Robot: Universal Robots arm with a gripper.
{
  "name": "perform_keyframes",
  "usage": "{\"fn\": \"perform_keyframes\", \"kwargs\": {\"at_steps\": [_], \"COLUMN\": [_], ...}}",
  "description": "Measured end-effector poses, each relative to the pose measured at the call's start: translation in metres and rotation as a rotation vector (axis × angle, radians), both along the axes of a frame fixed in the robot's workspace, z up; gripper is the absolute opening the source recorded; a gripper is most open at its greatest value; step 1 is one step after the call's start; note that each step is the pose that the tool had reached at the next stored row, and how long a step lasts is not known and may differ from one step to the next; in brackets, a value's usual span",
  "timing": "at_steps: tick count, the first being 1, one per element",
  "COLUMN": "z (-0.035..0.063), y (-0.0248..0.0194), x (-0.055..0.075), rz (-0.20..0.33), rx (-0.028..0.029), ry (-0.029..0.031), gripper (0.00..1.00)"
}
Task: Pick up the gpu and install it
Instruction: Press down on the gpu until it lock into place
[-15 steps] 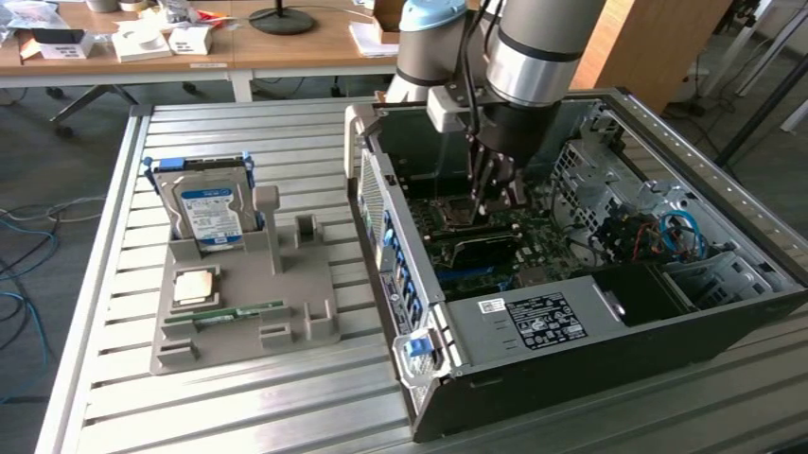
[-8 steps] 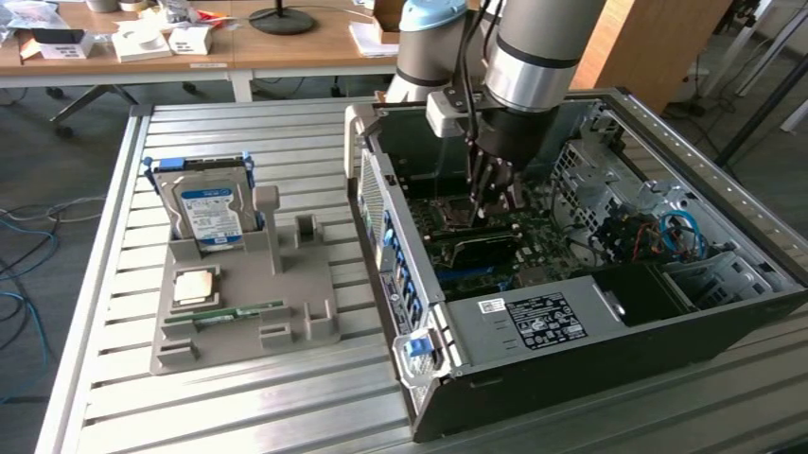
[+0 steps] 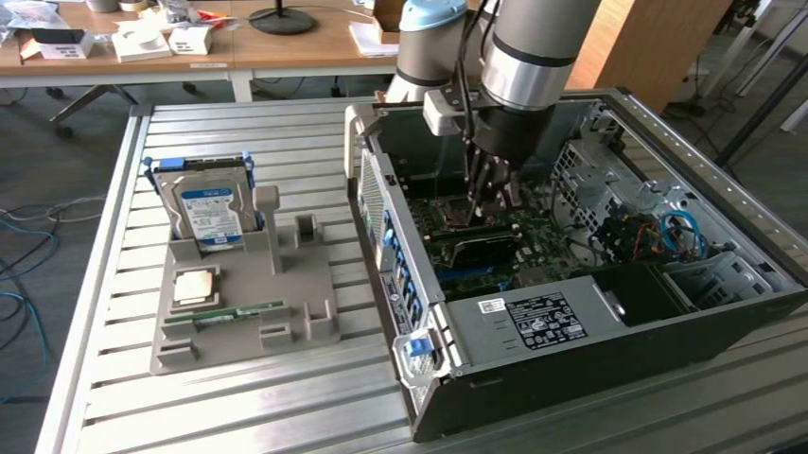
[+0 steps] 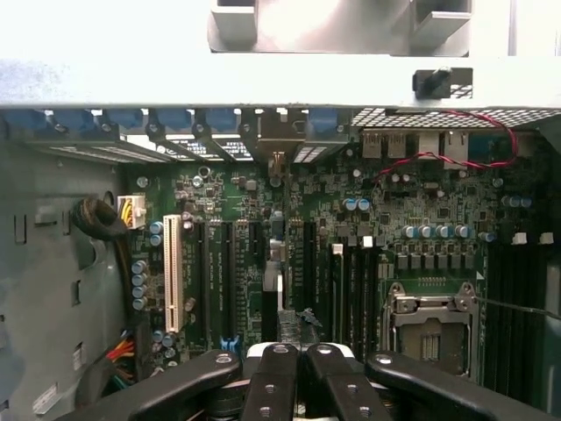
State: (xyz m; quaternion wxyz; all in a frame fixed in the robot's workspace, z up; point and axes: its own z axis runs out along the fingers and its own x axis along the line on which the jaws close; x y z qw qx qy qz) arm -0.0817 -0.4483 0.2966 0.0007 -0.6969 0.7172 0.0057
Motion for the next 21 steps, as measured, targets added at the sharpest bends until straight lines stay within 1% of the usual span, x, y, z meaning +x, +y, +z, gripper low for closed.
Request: {"fn": "perform_keyframes", "kwargs": {"at_steps": [3, 8, 21], "z": [-0.0009, -0.0057, -0.0086], "y": [0.0002, 0.0002, 0.0002], "x": [-0.0026, -0.0036, -0.0036], "rz": [0.000, 0.000, 0.000], "rx": [0.0002, 0.0000, -0.0002], "ry": [0.0000, 0.0000, 0.0001], "gripper": [0.11, 0.11, 0.11]}}
